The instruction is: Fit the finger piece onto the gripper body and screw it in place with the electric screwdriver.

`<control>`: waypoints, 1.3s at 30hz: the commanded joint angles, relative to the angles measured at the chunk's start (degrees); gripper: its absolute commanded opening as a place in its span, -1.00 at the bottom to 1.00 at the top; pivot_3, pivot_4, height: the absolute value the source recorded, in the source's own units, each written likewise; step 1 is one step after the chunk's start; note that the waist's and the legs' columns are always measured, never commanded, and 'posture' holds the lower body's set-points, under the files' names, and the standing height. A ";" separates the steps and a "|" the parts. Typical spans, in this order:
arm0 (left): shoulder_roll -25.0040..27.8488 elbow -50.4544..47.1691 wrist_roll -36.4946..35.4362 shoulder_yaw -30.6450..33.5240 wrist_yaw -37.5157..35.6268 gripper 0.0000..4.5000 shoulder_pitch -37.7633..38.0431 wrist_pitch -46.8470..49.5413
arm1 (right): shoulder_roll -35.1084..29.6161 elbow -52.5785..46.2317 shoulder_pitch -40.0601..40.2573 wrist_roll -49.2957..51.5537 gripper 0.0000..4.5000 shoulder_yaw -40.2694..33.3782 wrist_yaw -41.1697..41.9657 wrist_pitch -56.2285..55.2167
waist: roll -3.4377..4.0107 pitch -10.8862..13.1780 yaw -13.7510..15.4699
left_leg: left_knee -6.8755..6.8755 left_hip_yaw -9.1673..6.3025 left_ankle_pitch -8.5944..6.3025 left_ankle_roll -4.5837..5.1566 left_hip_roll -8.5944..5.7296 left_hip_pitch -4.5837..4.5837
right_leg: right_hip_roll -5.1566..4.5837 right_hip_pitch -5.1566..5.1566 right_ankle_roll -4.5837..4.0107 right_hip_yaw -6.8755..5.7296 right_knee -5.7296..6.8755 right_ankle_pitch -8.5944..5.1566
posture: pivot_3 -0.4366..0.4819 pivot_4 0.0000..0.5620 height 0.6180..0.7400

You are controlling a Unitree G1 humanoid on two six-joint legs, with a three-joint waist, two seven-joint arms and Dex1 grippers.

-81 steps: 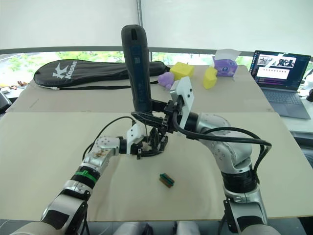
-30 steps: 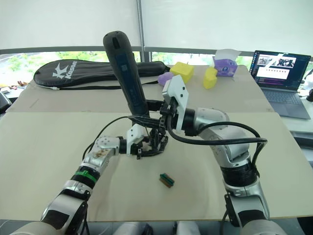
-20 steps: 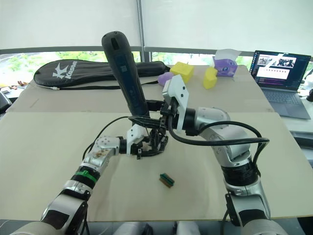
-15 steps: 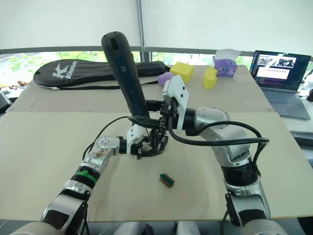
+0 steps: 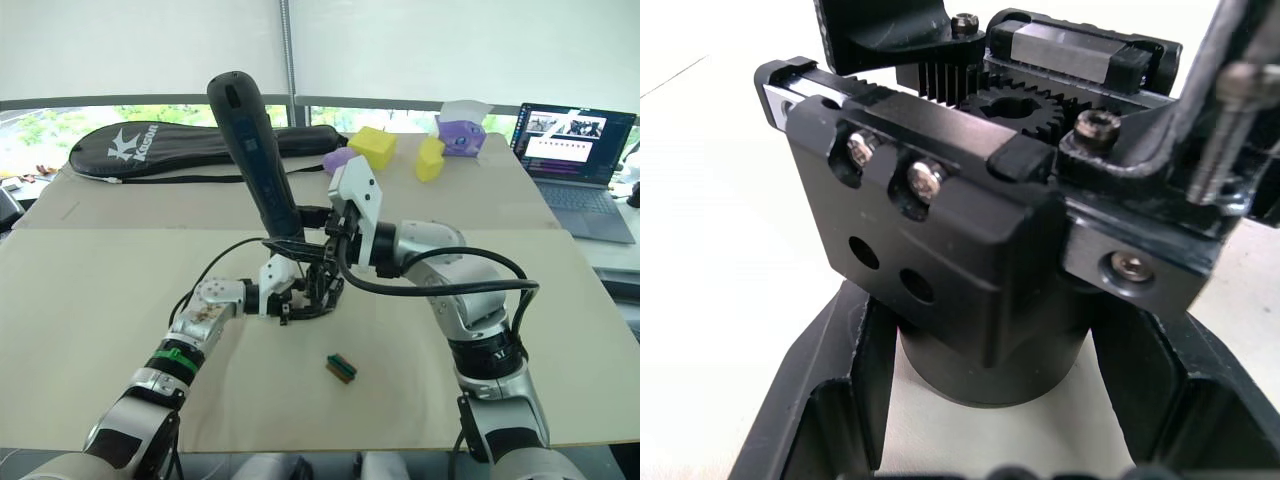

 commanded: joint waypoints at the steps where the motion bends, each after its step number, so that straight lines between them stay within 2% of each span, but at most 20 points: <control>1: -0.14 -0.99 -0.37 0.39 0.08 0.02 -0.97 -0.79 | 0.24 -1.29 -1.25 0.23 -0.15 -1.01 0.09 -2.51 | 0.00 0.00 0.00 | 0.00 0.00 0.00 0.00 0.00 0.00 | 0.00 0.00 0.00 0.00 0.00 0.00 | -0.05 -0.47 1.00; 21: -0.26 -0.55 -0.36 0.39 -0.03 0.02 -1.25 -1.11 | -1.62 -2.80 -2.62 1.60 -0.15 -1.49 0.44 -0.48 | 0.00 0.00 0.02 | 0.00 0.00 0.00 0.00 0.00 0.00 | 0.00 0.00 0.00 0.00 0.00 0.00 | -0.05 -0.47 1.00; 39: 0.03 -1.16 -0.32 0.44 0.10 0.02 -0.79 -1.12 | -0.53 -2.96 -1.44 1.71 -0.15 -1.01 0.17 -0.85 | 0.00 0.00 0.02 | 0.00 0.00 0.00 0.00 0.00 0.00 | -0.01 0.00 0.00 0.00 0.00 0.00 | -0.05 -0.47 1.00</control>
